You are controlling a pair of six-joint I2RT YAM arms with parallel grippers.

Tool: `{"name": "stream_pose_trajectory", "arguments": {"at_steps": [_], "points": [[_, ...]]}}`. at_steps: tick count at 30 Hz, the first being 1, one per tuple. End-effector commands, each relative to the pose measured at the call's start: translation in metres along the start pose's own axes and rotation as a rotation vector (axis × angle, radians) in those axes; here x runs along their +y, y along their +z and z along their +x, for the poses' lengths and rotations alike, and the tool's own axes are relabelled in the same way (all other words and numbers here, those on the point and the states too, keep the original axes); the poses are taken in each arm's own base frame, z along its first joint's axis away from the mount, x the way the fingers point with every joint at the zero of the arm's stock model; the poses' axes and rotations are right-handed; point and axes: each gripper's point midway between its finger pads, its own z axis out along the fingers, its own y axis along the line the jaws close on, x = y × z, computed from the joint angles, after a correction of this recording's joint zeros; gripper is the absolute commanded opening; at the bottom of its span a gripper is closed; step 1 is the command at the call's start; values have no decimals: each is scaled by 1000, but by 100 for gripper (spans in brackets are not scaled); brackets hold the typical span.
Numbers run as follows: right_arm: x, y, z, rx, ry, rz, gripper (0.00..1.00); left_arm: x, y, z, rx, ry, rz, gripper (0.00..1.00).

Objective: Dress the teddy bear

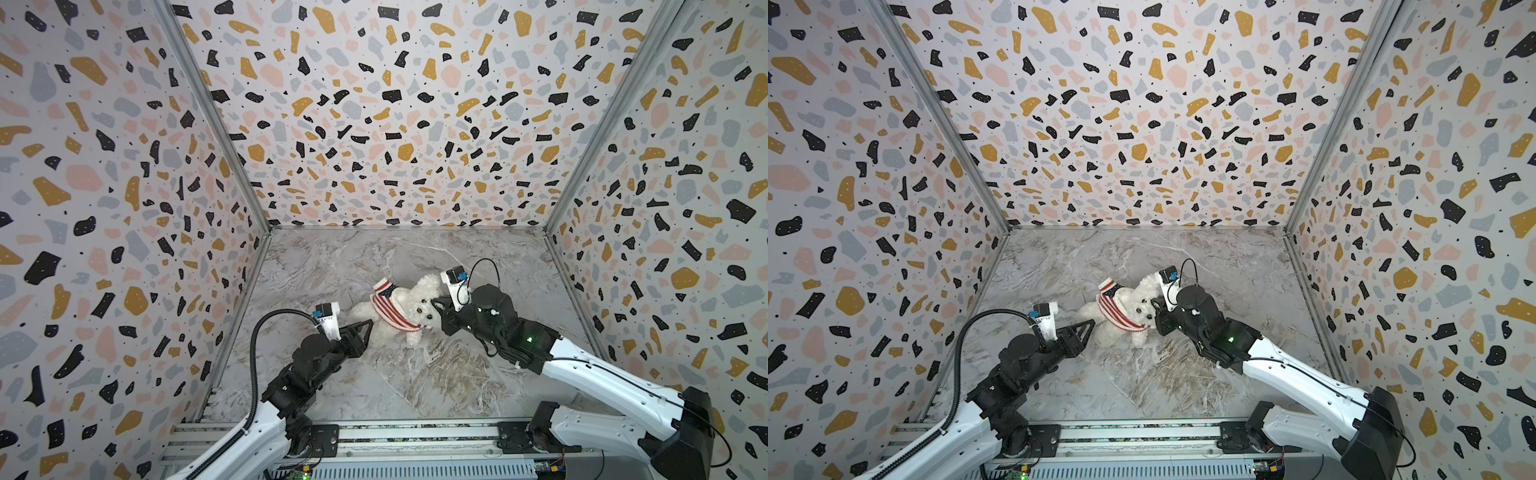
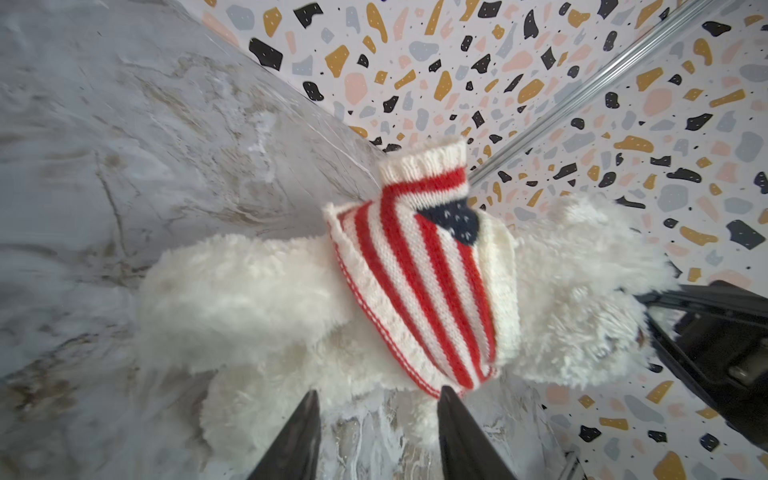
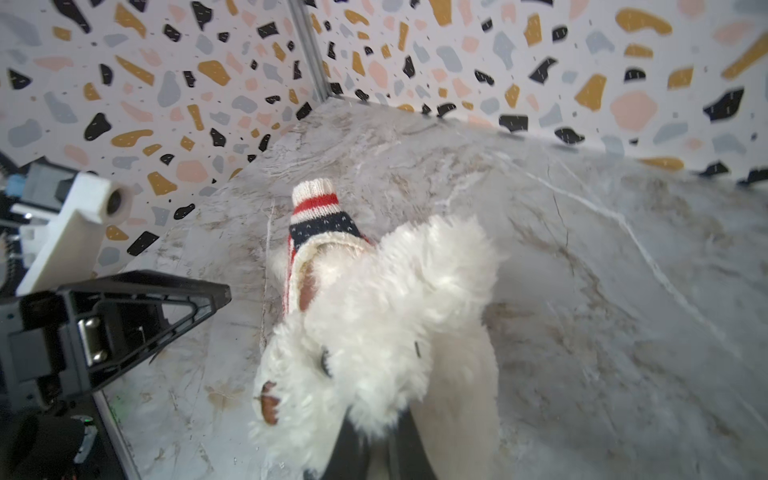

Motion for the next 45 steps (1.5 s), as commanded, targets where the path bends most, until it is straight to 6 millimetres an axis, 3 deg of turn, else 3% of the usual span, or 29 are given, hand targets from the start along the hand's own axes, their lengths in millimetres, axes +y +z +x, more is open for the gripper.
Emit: {"name": "stream_pose_trajectory", "arguments": {"at_steps": [1,9,14,18,36,45], "points": [[6,-3,-11,3,187,-18,0,-26,4,2,-9,-25,132,47],[-9,9,6,64,306,65,0,-38,25,23,38,-100,158,42],[-13,9,9,53,364,70,0,-23,42,35,51,-149,88,35],[-16,7,12,45,389,75,0,-26,55,42,71,-165,92,30],[-22,1,19,23,412,76,0,-50,83,64,134,-157,143,28],[-25,-3,18,5,414,85,0,-51,84,72,153,-143,138,2]]}}
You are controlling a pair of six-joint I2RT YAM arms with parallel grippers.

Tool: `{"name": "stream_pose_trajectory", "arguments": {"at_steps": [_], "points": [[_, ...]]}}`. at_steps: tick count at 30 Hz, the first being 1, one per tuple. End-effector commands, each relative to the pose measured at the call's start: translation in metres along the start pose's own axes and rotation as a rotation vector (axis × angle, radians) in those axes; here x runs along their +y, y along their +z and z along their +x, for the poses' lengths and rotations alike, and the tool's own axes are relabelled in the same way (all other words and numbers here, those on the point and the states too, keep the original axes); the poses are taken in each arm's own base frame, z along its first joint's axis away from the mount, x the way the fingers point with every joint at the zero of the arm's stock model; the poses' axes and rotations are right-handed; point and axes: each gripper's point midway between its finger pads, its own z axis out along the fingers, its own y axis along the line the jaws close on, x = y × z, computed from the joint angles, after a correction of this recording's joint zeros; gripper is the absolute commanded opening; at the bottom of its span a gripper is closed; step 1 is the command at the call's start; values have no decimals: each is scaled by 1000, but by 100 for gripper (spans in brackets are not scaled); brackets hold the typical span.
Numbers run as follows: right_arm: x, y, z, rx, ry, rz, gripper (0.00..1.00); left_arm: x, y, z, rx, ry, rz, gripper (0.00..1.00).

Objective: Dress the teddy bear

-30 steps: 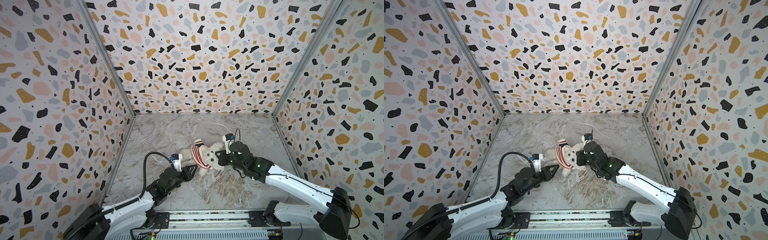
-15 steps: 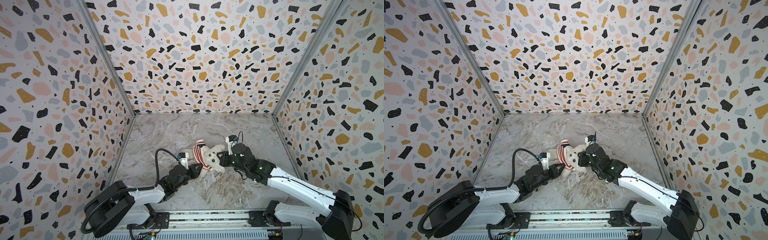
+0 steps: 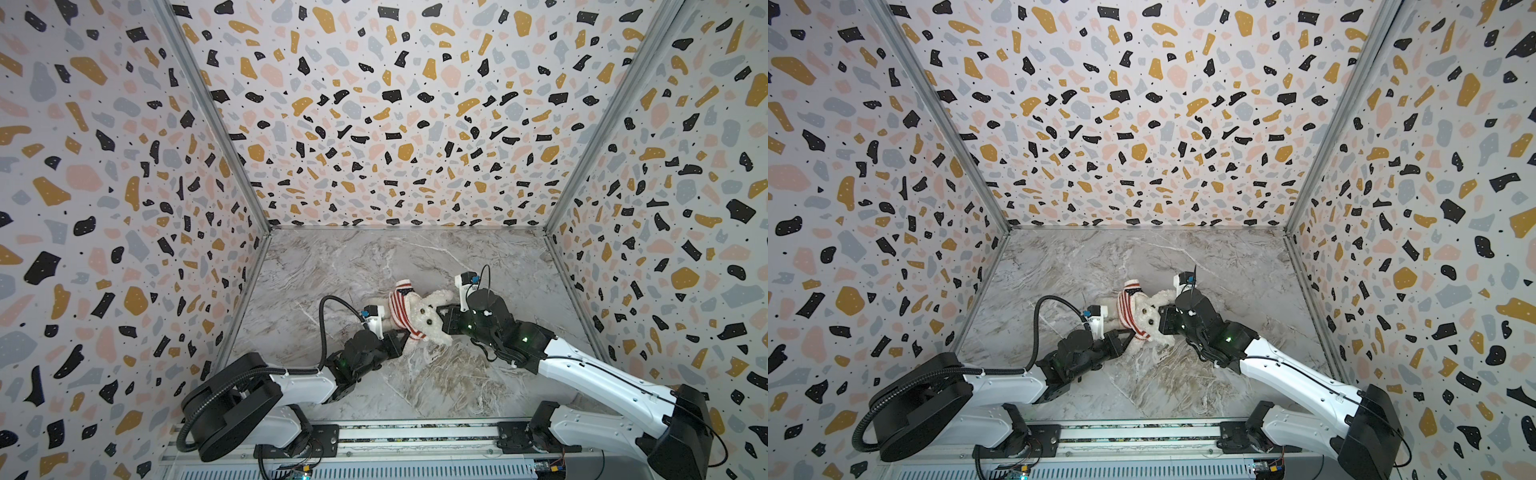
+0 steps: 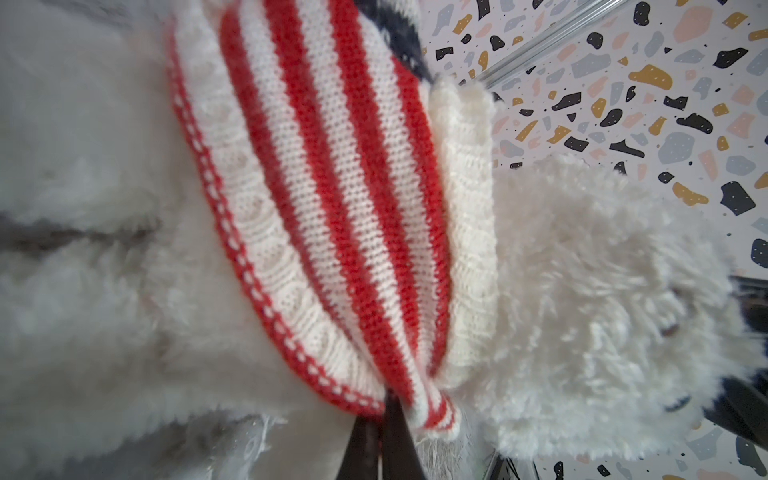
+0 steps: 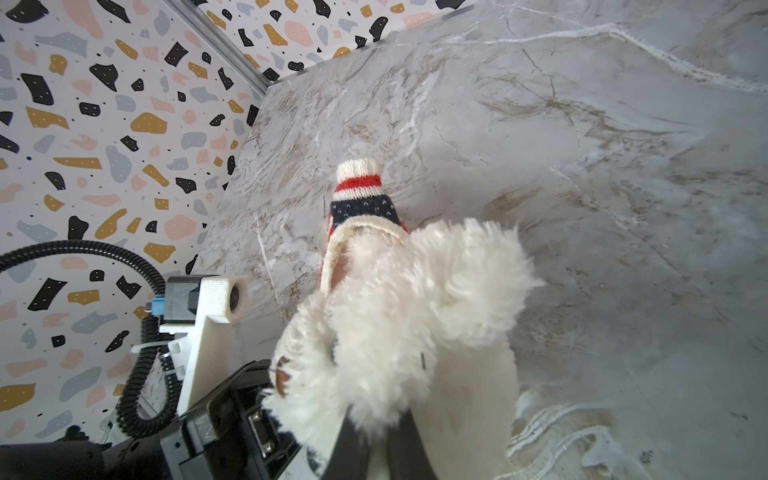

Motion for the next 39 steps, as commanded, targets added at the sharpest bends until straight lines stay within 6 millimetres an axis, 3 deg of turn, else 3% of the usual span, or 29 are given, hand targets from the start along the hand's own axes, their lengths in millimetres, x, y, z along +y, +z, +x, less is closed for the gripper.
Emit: {"name": "stream_pose_trajectory", "arguments": {"at_steps": [1,6,11,16,24,29,39], "points": [[6,-9,-17,-69,20,-23,0,-20,2,-8,-30,15,61,0],[1,-15,-20,-99,42,-9,0,-21,0,0,-1,38,46,0],[-2,-22,-27,-139,70,1,0,-8,-5,26,88,104,-43,0],[-8,-20,-19,-137,108,3,0,15,-13,53,165,134,-127,0],[-13,-25,-18,-155,130,15,0,54,-25,72,222,198,-275,0],[-14,-33,-23,-178,133,19,0,79,-43,75,238,238,-368,0],[-6,-33,-20,-151,141,-23,0,86,-65,47,104,266,-418,0]]}}
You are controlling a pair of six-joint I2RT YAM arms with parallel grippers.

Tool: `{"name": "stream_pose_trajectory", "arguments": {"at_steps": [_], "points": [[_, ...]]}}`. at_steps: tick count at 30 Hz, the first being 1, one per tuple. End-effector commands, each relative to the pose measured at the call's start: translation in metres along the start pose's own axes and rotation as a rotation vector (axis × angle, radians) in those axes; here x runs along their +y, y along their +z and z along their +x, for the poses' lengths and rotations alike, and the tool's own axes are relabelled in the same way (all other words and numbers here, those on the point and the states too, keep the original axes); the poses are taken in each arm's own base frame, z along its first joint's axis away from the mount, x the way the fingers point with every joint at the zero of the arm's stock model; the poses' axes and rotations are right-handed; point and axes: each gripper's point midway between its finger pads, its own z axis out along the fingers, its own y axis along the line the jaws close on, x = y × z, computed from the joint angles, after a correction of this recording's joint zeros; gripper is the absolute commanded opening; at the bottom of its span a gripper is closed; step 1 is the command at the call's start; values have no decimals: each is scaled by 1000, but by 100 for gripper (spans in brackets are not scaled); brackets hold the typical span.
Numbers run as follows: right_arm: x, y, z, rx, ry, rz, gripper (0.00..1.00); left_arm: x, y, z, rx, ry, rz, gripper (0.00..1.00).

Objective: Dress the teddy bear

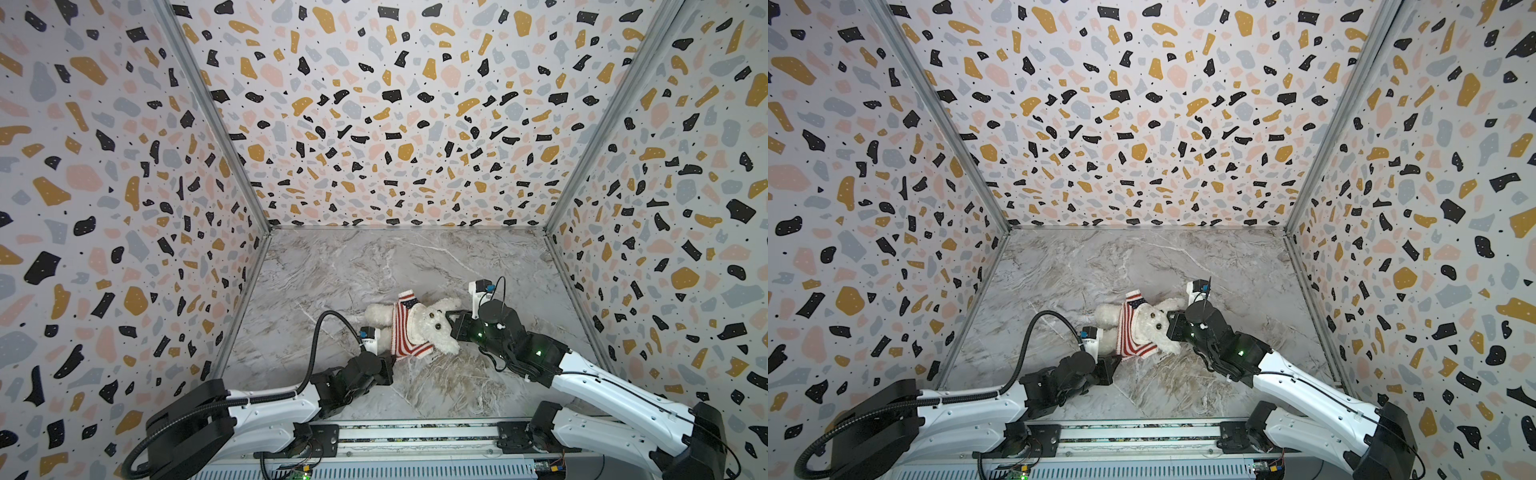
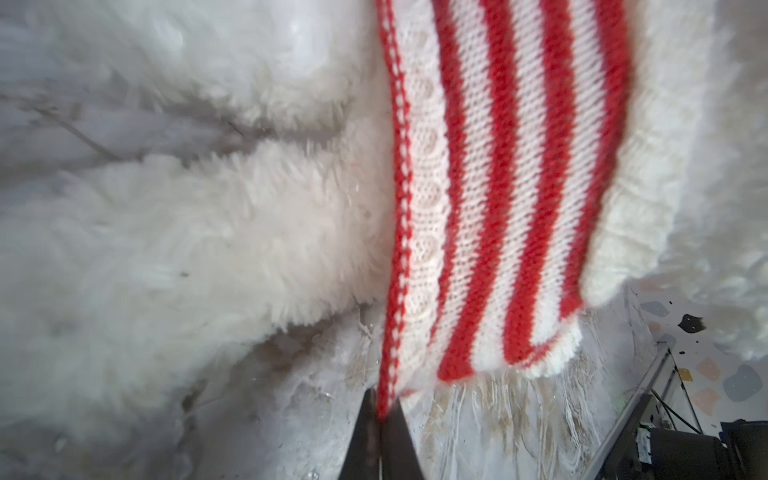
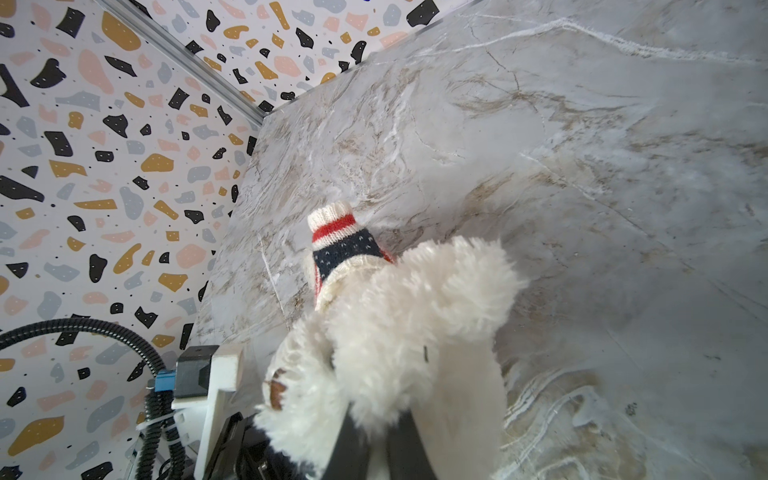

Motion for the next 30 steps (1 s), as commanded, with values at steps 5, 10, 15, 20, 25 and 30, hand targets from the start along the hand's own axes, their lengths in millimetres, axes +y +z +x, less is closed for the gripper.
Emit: {"name": "stream_pose_trajectory", "arguments": {"at_steps": [5,10,15,20,25,30], "points": [[20,-25,-38,-129,21,-80,0,48,-6,4,-19,86,-201,0],[28,-38,-53,-135,-14,-131,0,54,-7,0,-27,59,-219,0],[37,-33,-53,-90,-26,-198,0,44,-6,-11,-36,88,-226,0],[40,-36,-59,-96,-43,-213,0,60,-12,-20,-73,123,-341,0],[41,-35,-60,-91,-46,-219,0,64,-13,-28,-93,180,-393,0],[38,-30,-58,-91,-69,-218,0,41,-3,-24,-77,189,-256,0]]}}
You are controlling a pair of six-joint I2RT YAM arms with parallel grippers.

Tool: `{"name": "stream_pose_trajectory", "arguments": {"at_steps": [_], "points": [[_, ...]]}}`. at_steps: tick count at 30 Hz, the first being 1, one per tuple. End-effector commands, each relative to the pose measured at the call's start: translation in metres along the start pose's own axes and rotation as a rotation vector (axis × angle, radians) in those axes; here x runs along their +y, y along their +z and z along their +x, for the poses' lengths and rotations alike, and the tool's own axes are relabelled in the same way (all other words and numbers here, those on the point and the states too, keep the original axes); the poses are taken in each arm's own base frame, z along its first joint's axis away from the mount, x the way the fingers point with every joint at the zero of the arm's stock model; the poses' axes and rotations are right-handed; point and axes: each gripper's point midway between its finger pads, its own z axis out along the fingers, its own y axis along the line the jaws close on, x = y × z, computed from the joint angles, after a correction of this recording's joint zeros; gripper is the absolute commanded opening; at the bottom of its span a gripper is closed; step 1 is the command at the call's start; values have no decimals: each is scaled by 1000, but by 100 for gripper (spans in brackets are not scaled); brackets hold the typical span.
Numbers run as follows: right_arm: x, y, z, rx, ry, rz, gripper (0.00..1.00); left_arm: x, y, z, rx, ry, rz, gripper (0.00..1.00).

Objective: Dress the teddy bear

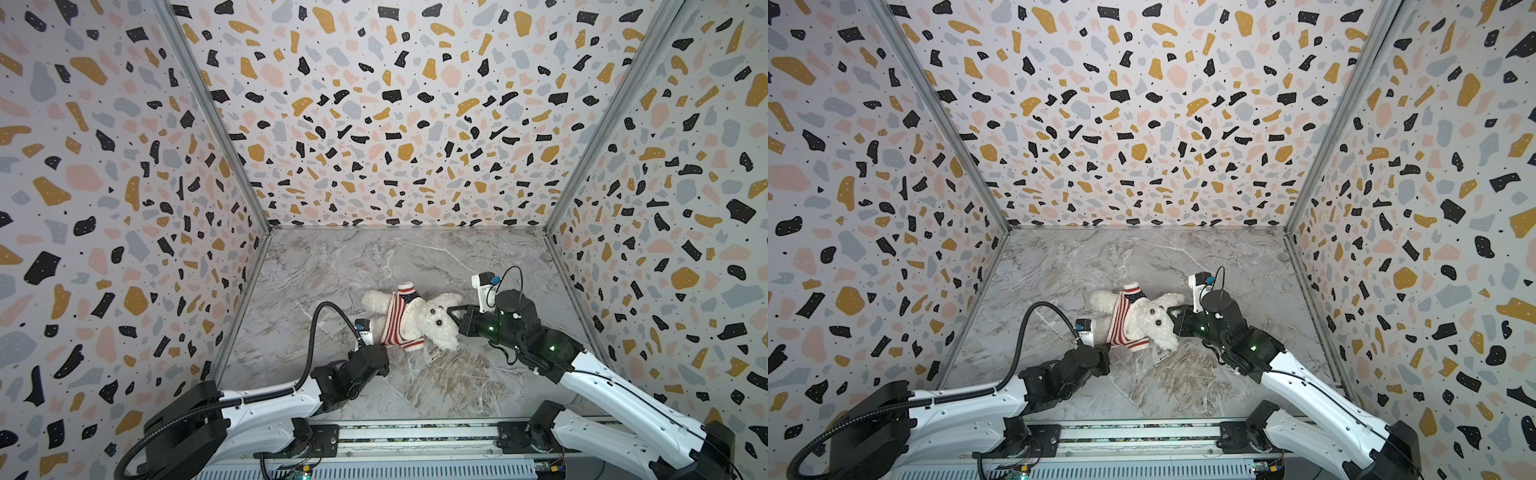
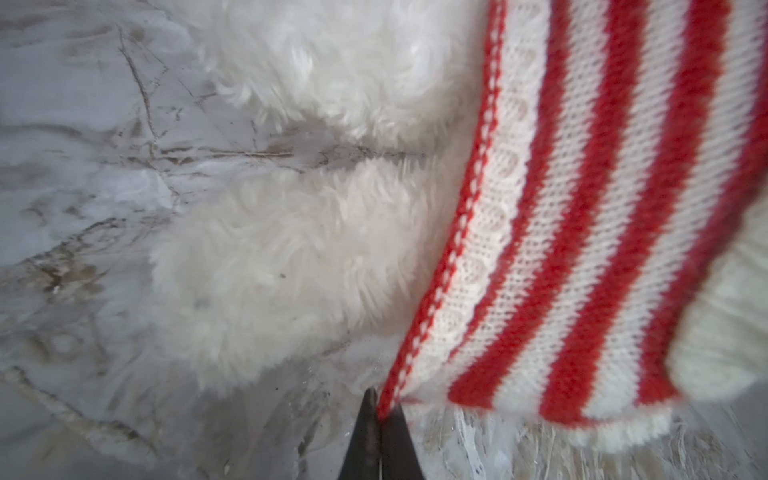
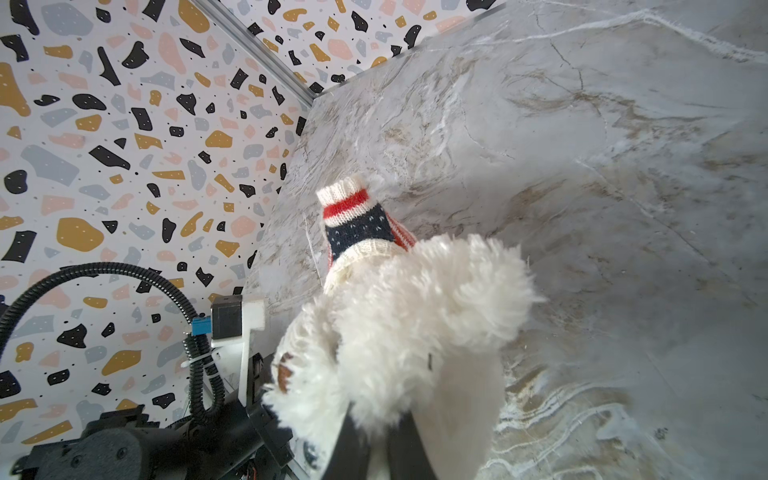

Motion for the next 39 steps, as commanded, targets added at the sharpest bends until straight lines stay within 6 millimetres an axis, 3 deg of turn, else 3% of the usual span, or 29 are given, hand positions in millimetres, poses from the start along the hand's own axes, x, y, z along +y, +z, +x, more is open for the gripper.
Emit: {"name": "stream_pose_trajectory", "arguments": {"at_steps": [1,5,11,18,23,25,28,32,39], "points": [[24,-12,-41,-139,-49,-72,0,14,3,17,47,74,-25,0],[29,-1,-36,-113,-86,-140,0,4,7,28,80,69,48,0],[43,4,-37,-73,-178,-197,0,30,18,44,132,88,-102,0],[37,-10,-45,-81,-207,-207,0,43,16,38,84,44,-151,0],[32,-4,-38,-48,-249,-201,0,17,18,31,83,54,-56,0],[32,-1,-34,-47,-275,-216,0,-14,16,22,58,33,98,0],[30,-2,-30,-77,-337,-231,0,-35,8,16,40,4,223,1],[34,-11,-27,-161,-483,-276,0,-39,4,14,48,25,233,22],[37,-12,-27,-229,-725,-289,0,-38,-10,16,73,62,264,41]]}}
